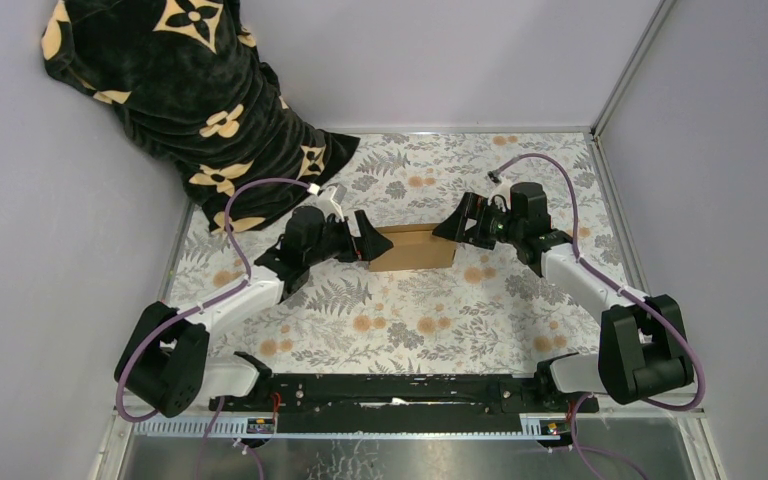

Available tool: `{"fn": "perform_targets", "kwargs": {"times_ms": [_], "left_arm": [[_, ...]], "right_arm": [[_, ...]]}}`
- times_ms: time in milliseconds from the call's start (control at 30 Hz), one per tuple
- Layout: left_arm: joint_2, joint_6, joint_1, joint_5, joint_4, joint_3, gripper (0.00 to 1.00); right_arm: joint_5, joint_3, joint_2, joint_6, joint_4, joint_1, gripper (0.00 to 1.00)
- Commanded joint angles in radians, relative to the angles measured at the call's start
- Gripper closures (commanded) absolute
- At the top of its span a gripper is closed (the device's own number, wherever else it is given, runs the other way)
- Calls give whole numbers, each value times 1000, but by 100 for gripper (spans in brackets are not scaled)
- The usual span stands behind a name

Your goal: Fold the paper box

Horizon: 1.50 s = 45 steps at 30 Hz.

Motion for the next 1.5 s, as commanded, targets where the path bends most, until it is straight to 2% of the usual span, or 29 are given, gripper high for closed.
{"fn": "perform_targets", "kwargs": {"times_ms": [0, 867, 1467], "left_arm": [[0, 22, 6, 48, -3, 35, 2], [42, 45, 61, 72, -11, 54, 1], [-2, 48, 66, 67, -37, 53, 1]], "right_arm": [[-96, 40, 7, 1, 31, 2, 0], [-105, 87, 81, -17, 19, -12, 0], [-113, 102, 40, -29, -6, -13, 0]]}}
